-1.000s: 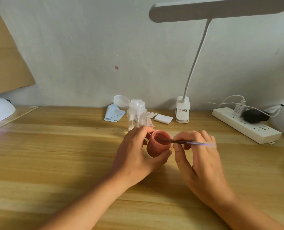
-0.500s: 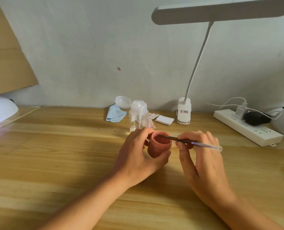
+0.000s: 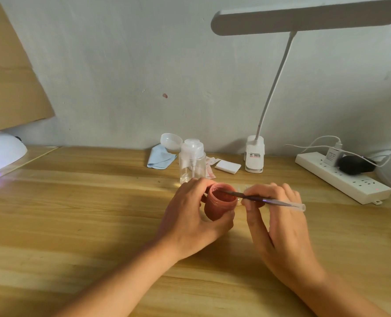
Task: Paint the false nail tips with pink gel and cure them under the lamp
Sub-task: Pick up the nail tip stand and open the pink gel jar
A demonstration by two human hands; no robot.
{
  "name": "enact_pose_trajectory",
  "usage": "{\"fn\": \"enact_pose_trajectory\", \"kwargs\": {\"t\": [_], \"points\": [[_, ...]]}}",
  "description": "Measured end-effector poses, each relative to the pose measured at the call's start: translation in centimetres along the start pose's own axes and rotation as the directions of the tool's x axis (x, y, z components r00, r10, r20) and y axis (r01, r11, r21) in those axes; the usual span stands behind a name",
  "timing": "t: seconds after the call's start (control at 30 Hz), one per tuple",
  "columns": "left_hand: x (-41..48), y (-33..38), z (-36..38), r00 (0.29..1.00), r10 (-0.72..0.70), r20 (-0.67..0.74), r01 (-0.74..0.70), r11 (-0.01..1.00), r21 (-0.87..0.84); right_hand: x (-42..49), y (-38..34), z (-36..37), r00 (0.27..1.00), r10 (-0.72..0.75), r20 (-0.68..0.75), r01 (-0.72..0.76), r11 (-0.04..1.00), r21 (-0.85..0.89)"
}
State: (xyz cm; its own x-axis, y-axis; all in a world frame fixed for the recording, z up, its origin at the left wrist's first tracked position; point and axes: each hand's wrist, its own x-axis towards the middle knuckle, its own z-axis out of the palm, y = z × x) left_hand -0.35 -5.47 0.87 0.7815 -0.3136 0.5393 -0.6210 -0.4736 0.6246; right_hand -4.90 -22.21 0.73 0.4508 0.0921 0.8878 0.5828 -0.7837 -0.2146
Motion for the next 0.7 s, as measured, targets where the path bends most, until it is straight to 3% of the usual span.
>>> {"fn": "enact_pose_trajectory", "kwargs": {"t": [0.1,0.23,0.4,0.53,0.7], "points": [[-0.05,-0.14,0.09,1.000,-0.002,-0.024,0.002,1.000,0.028,-0.07,0.05,-0.25,0.998,0.064,-0.025,-0.062,0.996,0.066],[-0.03,-0.41,0.15,0.994,-0.013,-0.107,0.022,0.996,0.088,-0.01,-0.42,-0.63,0.978,0.200,-0.061,-0.173,0.937,0.305],[0.04,-0.64,0.20,0.989,0.003,-0.145,0.016,0.992,0.126,0.15,-0.16,-0.65,0.923,0.371,-0.099,-0.300,0.857,0.419],[0.02,-0.73,0.22,0.991,0.015,-0.131,0.004,0.989,0.148,0.10,-0.19,-0.58,0.925,0.371,-0.080,-0.309,0.858,0.410],[-0.04,-0.54,0.21,0.991,0.046,-0.130,-0.023,0.984,0.174,0.20,-0.24,-0.84,0.964,0.263,-0.033,-0.239,0.914,0.328]]}}
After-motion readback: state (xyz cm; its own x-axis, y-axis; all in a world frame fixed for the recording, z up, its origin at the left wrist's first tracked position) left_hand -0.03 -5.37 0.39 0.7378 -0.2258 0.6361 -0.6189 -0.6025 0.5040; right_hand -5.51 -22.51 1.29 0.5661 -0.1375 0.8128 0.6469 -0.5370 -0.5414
